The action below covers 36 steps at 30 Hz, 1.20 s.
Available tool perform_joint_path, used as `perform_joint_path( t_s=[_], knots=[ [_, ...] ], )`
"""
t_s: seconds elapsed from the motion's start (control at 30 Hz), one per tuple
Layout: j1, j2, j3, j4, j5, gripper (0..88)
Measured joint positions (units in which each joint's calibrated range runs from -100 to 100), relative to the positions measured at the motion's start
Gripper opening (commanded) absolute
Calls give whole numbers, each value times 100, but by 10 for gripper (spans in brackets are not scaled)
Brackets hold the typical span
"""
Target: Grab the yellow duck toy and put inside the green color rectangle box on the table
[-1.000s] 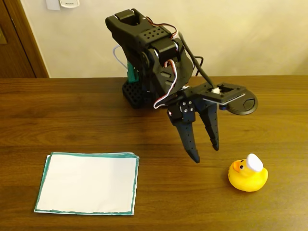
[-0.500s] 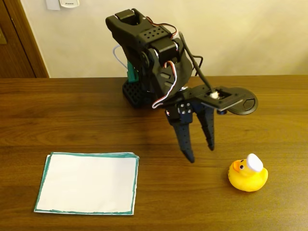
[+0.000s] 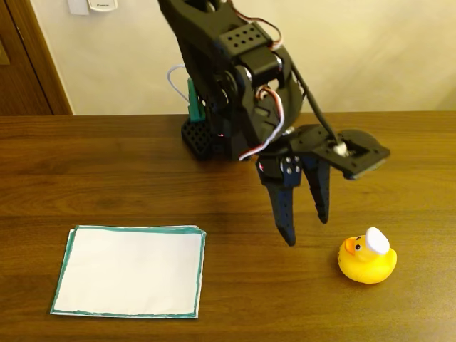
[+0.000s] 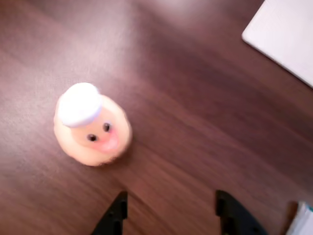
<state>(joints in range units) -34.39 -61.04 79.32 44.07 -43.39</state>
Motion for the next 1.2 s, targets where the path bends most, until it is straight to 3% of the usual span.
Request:
perform_joint_path(
  t_s=[0.13,0.6,0.93,1.07,1.2],
  knots=[
    [-399,1608,-693,-508,10,325],
    [-1495,4439,-1603,-2284,-322,334],
    [-1622,4856,-1653,-2850,-361,2],
    [-1522,4794,-1653,-2704,-322,2],
    [-1051,3634,-1653,-1454,-161,2]
  ],
)
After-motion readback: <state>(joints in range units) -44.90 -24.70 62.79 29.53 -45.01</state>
